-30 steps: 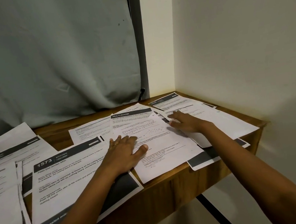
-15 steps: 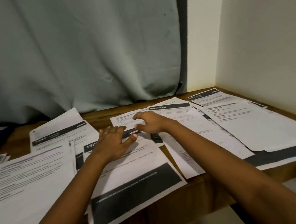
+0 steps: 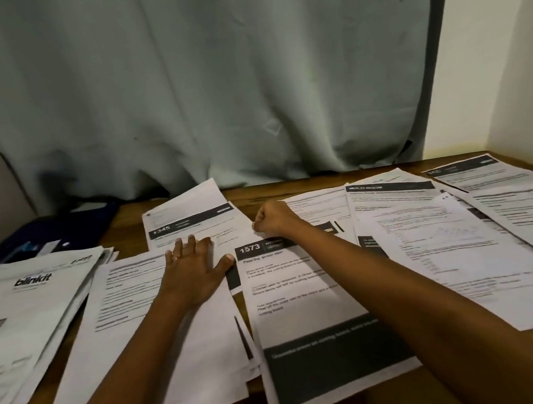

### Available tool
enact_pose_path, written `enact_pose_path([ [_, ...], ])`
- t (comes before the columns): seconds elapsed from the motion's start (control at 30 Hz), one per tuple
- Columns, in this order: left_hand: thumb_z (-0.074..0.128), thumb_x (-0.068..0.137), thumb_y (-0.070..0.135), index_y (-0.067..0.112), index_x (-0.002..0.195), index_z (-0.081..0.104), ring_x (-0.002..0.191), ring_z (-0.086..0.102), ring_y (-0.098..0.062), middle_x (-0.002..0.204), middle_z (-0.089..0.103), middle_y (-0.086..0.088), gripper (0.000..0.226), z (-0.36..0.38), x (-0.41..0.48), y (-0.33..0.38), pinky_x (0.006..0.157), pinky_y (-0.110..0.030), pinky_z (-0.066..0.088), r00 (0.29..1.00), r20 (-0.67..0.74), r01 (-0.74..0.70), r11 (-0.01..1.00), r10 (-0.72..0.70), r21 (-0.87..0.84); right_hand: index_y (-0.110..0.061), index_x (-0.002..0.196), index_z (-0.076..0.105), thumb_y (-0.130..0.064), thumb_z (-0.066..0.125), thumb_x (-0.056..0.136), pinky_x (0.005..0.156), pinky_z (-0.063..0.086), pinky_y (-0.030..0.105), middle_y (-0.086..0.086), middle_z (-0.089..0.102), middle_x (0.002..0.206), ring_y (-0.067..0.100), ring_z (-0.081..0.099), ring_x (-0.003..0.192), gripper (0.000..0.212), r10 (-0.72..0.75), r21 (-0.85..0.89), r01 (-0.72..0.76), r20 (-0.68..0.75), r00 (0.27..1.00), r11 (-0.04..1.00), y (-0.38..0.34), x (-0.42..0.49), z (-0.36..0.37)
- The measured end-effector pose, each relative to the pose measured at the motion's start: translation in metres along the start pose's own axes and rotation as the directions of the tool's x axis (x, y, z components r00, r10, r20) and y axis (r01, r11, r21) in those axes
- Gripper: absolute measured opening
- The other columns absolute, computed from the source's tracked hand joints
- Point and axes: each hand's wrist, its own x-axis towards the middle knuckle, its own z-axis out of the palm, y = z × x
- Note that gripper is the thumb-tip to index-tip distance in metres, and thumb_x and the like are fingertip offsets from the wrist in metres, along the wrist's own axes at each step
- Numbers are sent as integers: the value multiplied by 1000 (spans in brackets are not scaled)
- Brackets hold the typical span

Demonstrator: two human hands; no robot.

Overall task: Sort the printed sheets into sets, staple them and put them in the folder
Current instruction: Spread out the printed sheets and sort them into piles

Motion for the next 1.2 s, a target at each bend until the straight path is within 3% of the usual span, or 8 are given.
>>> enact_pose_path([
  [0.27, 27, 93, 63, 20, 151, 22, 147, 10, -29, 160, 17, -6, 73, 18, 2, -14, 118, -48, 4, 999, -34, 20, 999, -22, -44, -13, 73, 51, -26, 81, 74, 70, 50, 30, 6, 64, 95, 23, 63, 87, 33, 128, -111, -134, -58, 990, 985, -16, 20, 25],
  [0.43, 29, 94, 63, 19, 151, 24, 147, 10, -30, 160, 17, -7, 72, 18, 2, -16, 118, -48, 4, 999, -37, 27, 999, -28, -37, -10, 66, 56, -15, 74, 77, 66, 49, 30, 8, 67, 92, 24, 65, 85, 22, 190, -34, -195, -104, 976, 980, -14, 32, 26],
  [0.57, 30, 93, 63, 19, 151, 23, 148, 8, -31, 160, 15, -9, 73, 16, 2, -14, 118, -48, 4, 998, -44, 32, 999, -34, -33, -9, 81, 63, -16, 74, 79, 67, 43, 28, 4, 59, 83, 21, 57, 79, 13, 227, 126, -212, -115, 967, 969, -15, 37, 23],
  [0.7, 31, 93, 63, 19, 151, 21, 148, 6, -31, 160, 13, -9, 73, 16, 0, -15, 118, -48, 3, 998, -53, 34, 999, -36, -38, -15, 61, 47, -10, 66, 84, 67, 44, 32, 4, 55, 70, 22, 54, 74, 30, 210, 300, -134, -237, 948, 945, -18, 43, 22],
  [0.83, 32, 94, 62, 19, 151, 21, 148, 7, -32, 160, 13, -10, 73, 16, 0, -16, 118, -48, 3, 998, -58, 26, 998, -29, -50, -15, 65, 44, -9, 59, 89, 69, 42, 30, 9, 57, 85, 22, 52, 79, 29, 202, 371, -59, -361, 911, 927, -23, 48, 10],
  [1.0, 30, 93, 63, 19, 150, 24, 147, 10, -31, 159, 17, -9, 72, 15, 0, -16, 118, -49, 4, 999, -36, 31, 998, -33, -49, -8, 93, 57, -9, 56, 93, 87, 48, 34, 13, 64, 104, 25, 59, 94, 1, 256, 528, 95, -551, 794, 844, -25, 55, -20],
  [1.13, 30, 92, 64, 18, 148, 29, 146, 17, -31, 157, 25, -8, 72, 12, 1, -17, 119, -52, 7, 999, -19, 44, 997, -45, -69, -11, 95, 52, -11, 55, 94, 70, 47, 16, 8, 61, 101, 16, 56, 87, 3, 321, 633, 263, -654, 685, 728, -20, 49, -55],
  [1.2, 31, 93, 63, 18, 148, 27, 146, 16, -31, 157, 24, -8, 71, 6, -2, -10, 118, -51, 5, 999, -25, 46, 995, -48, -84, -11, 96, 51, -13, 55, 95, 74, 50, 22, 7, 61, 100, 17, 57, 88, 4, 353, 644, 302, -685, 637, 703, -11, 43, -77],
])
